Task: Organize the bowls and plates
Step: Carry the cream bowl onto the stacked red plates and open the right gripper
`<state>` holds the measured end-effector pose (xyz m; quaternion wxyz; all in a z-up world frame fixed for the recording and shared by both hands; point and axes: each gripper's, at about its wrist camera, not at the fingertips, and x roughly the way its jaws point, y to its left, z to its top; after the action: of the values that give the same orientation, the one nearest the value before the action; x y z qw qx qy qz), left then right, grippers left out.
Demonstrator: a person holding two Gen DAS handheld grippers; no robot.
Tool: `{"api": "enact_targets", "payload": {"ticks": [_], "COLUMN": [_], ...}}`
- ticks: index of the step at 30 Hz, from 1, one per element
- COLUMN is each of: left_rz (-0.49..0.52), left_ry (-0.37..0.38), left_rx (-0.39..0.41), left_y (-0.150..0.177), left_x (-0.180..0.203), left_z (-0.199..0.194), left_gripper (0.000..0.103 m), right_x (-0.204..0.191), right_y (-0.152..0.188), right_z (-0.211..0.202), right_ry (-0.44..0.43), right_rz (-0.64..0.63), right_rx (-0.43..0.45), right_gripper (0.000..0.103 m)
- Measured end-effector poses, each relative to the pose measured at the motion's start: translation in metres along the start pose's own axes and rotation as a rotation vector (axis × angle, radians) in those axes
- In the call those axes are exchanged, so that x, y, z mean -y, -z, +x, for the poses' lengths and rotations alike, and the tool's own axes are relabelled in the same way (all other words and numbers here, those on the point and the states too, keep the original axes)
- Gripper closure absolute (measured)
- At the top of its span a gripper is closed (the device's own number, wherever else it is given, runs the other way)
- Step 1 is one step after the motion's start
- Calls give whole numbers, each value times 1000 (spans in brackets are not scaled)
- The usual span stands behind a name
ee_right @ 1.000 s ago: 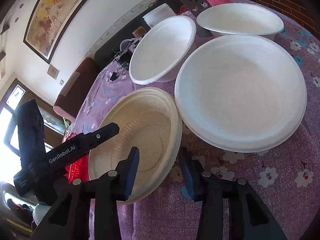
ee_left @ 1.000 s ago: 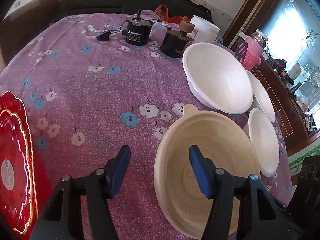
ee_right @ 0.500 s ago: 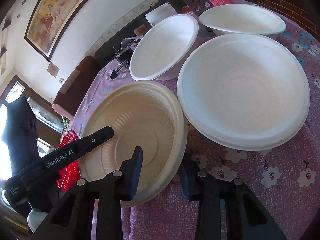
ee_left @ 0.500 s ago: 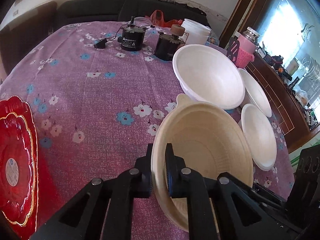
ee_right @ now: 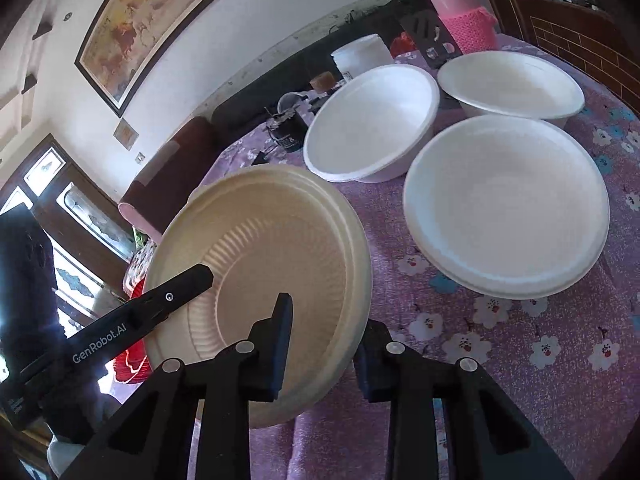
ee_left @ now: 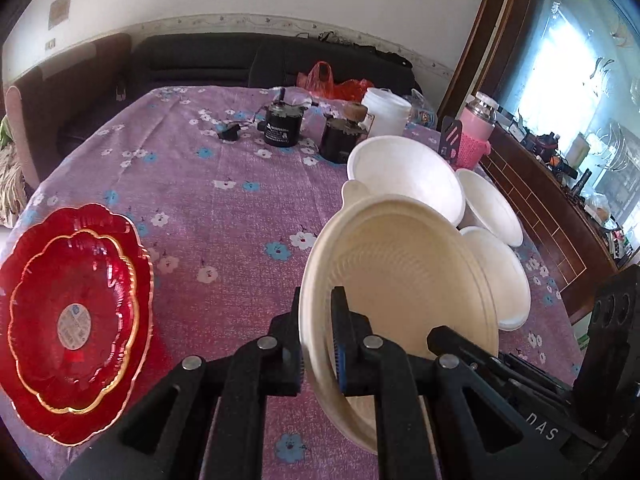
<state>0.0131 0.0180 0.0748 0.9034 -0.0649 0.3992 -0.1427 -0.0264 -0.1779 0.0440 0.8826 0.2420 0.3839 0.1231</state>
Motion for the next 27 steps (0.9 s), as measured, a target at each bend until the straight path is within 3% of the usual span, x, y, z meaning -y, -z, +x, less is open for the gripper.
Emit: {"api": "enact_targets", "payload": {"ticks": [6, 13, 21, 27], "left_rz": [-52, -158, -293, -344], "left_ry": [-23, -100, -193, -202], "left_rx": [106, 181, 140, 65], "left_y": [3, 10, 14, 17], "left_x": [-35, -104, -193, -228], "left_z": [-54, -98, -92, -59], "left_gripper": [92, 92, 92, 92], "right_x": [-56, -134, -204, -215], "right_y": [4, 10, 24, 30], "right_z": [-10, 13, 90, 133], "right_ry": [-38, -97, -110, -60], "right_rz": [-102, -220, -313, -350], "right_rx": [6, -49, -190, -240], "right_gripper": [73, 73, 72, 72]}}
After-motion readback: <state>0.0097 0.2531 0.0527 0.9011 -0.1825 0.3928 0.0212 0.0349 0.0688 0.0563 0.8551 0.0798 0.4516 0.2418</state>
